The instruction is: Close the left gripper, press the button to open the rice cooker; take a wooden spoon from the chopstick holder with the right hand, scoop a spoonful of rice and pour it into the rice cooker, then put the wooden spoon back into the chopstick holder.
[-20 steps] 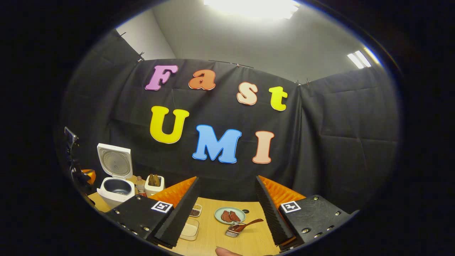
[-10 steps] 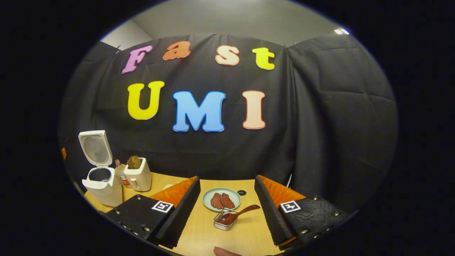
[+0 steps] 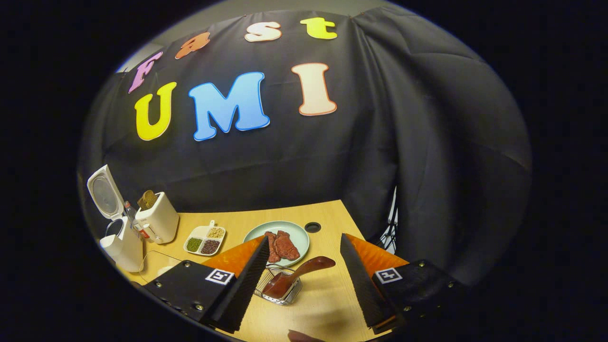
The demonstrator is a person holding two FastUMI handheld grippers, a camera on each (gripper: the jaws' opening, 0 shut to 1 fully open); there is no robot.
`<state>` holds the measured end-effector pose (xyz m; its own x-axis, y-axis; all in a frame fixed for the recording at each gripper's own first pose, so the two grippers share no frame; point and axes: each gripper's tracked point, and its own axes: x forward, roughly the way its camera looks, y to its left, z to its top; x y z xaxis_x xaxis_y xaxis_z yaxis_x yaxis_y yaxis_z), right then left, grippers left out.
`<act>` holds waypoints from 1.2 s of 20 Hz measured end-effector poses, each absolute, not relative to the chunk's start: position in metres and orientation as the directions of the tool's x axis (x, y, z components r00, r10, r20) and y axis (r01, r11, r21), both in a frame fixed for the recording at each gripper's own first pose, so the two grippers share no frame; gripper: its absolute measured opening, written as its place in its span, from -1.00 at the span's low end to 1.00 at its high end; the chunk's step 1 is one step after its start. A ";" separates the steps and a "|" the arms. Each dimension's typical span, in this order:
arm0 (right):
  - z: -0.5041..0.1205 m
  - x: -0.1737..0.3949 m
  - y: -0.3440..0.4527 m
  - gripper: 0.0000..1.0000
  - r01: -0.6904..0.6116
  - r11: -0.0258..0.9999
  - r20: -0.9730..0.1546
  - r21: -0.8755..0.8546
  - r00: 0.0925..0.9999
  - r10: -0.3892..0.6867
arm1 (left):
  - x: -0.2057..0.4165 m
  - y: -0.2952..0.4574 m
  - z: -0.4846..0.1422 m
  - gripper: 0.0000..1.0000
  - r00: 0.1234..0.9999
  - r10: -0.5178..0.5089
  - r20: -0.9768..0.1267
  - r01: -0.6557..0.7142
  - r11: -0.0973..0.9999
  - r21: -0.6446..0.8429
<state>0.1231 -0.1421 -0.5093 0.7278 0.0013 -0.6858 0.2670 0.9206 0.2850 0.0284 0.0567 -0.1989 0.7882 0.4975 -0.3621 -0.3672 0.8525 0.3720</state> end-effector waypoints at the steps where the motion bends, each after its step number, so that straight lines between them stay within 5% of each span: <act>1: -0.524 0.123 -0.143 0.84 0.277 0.916 -0.696 0.291 0.718 0.004 | 0.027 0.052 -0.203 0.91 0.780 0.499 -0.378 -0.368 0.854 0.369; 7: -0.584 0.120 -0.128 0.68 0.316 0.866 -0.746 0.388 0.659 0.094 | 0.009 0.032 -0.206 0.94 0.741 0.515 -0.430 -0.354 0.845 0.400; 10: -0.595 0.123 -0.111 0.24 0.331 0.828 -0.748 0.452 0.647 0.150 | 0.004 0.026 -0.209 0.89 0.736 0.513 -0.443 -0.346 0.846 0.405; 13: -0.606 0.127 -0.104 0.24 0.391 0.777 -0.758 0.494 0.631 0.164 | -0.006 0.028 -0.199 0.96 0.737 0.520 -0.432 -0.358 0.842 0.403; 14: -0.606 0.128 -0.099 -0.44 0.394 0.765 -0.753 0.509 0.635 0.174 | -0.010 0.031 -0.195 0.80 0.737 0.526 -0.425 -0.367 0.839 0.403; 16: -0.601 0.126 -0.089 -0.39 0.422 0.728 -0.757 0.541 0.621 0.203 | -0.021 0.039 -0.193 0.82 0.731 0.539 -0.418 -0.383 0.832 0.402; 18: -0.588 0.133 -0.088 -0.61 0.438 0.678 -0.741 0.590 0.627 0.240 | -0.032 0.050 -0.188 0.82 0.724 0.557 -0.407 -0.407 0.822 0.399; 24: -0.548 0.131 -0.083 -0.61 0.404 0.711 -0.731 0.575 0.645 0.224 | -0.054 0.077 -0.173 0.96 0.745 0.553 -0.371 -0.448 0.829 0.335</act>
